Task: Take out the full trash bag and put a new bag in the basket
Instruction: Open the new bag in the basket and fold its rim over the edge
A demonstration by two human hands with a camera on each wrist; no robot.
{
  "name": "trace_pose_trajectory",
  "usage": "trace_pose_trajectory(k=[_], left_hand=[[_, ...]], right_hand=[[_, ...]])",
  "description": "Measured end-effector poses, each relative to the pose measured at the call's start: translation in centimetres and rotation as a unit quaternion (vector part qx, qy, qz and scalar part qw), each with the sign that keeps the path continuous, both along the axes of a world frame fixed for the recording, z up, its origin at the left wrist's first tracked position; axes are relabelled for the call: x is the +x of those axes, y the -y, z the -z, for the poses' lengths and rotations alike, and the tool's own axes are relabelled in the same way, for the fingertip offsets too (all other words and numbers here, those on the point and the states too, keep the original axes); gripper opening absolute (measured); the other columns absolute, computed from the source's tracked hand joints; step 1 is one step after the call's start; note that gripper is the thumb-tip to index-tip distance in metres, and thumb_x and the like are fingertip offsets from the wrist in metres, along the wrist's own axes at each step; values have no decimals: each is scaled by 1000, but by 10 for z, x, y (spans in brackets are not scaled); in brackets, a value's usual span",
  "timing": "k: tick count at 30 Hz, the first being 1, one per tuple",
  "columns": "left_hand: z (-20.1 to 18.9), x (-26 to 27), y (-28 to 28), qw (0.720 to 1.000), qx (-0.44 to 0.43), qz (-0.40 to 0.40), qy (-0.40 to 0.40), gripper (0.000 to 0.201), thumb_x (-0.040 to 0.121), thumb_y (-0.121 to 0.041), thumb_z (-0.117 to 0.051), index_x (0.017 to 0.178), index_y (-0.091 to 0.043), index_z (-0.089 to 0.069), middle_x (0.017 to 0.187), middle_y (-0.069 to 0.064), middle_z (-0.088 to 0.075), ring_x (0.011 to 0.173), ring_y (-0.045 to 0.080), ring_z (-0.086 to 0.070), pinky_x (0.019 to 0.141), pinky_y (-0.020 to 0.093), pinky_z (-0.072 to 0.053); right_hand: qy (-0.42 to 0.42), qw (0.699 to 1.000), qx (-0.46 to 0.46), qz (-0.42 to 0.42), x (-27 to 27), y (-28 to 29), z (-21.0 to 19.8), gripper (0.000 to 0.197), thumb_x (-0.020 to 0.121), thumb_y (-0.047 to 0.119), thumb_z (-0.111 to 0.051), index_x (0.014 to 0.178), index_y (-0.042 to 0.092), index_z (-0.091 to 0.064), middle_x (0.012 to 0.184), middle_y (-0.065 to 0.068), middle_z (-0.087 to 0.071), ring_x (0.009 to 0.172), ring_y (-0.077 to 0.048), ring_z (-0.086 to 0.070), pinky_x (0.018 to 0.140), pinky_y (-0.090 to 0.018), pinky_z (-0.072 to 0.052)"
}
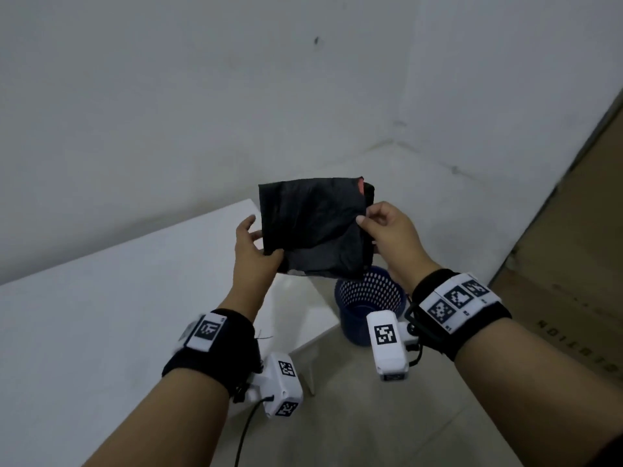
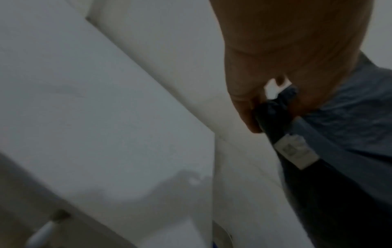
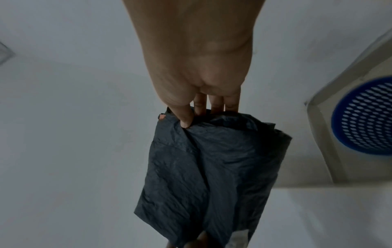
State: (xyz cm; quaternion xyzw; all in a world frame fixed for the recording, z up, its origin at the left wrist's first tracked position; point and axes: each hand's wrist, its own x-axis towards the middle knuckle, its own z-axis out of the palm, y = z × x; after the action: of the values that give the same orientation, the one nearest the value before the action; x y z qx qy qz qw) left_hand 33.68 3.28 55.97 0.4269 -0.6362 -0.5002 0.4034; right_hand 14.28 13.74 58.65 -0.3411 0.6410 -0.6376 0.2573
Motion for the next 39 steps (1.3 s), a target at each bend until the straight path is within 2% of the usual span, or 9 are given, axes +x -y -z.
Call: trace_pose_trajectory(k=[3,9,14,17,20,25,31,36,39], left_hand=[[-14,-76,-4,987,-122,-86,59,72,76,-4,-63,141,-17,-35,135,7,-32,118,12,-38,100,27,-38],[-48,-205,-17,969,-199,-146,-1,60,84,-20,-68,137,-16,-41,131,4,-33,113,9,-41,95,4,-31],[-38,-264,-3,948,-262,-171,56,28,83,-26,-66,111,-26,-65,125,-3,-37,112,15,-46,96,25,-45],[-31,-292,13,987,-143,-66,24,23,86,-38,-69,100,-20,-65,96,-3,-63,84,1,-60,76,17,-49],[-22,-315,43,999,-12,-30,42,44,71,-61,-74,93,-24,-60,84,-4,-68,80,11,-68,74,31,-57],[-21,-338,92,998,-1,28,60,24,80,-42,-74,75,-19,-68,73,-1,-68,73,19,-66,78,44,-59],[-23,-357,126,999,30,0,20,20,91,-23,-67,74,-12,-66,62,0,-62,69,21,-65,74,39,-60],[-25,-374,134,997,69,-35,1,25,92,-22,-65,70,-12,-64,49,-7,-58,62,18,-63,71,37,-61],[-24,-388,130,996,81,-35,-1,25,94,-22,-63,72,-10,-63,47,-11,-56,61,16,-61,71,34,-59]], right_hand=[[-59,998,-4,27,-56,5,-5,10,75,33,-64,75,25,-58,80,-6,-64,75,-21,-59,71,-41,-51],[-151,988,-9,27,-148,17,-4,10,86,16,-67,82,19,-57,78,4,-63,75,-12,-60,77,-32,-52],[-202,979,-5,15,-197,36,10,10,87,16,-67,82,15,-59,75,7,-61,68,-6,-56,65,-12,-45],[-203,979,3,-2,-218,54,21,8,86,17,-68,82,17,-61,75,7,-64,69,-6,-60,64,-13,-47],[-213,976,19,-30,-235,77,26,7,85,17,-70,82,19,-64,76,7,-66,70,-6,-61,63,-13,-47],[-176,981,29,-78,-265,114,22,10,80,13,-74,87,19,-72,86,5,-73,81,-6,-68,73,-13,-52],[-214,974,73,-24,-313,148,32,9,83,15,-70,86,23,-73,82,8,-70,77,-2,-63,63,0,-41],[-262,962,83,-5,-343,172,42,13,84,16,-66,89,25,-74,93,-8,-65,73,-13,-61,63,-11,-44],[-153,986,51,-47,-345,177,31,8,88,21,-63,91,17,-69,86,-5,-68,72,-14,-67,71,-28,-59]])
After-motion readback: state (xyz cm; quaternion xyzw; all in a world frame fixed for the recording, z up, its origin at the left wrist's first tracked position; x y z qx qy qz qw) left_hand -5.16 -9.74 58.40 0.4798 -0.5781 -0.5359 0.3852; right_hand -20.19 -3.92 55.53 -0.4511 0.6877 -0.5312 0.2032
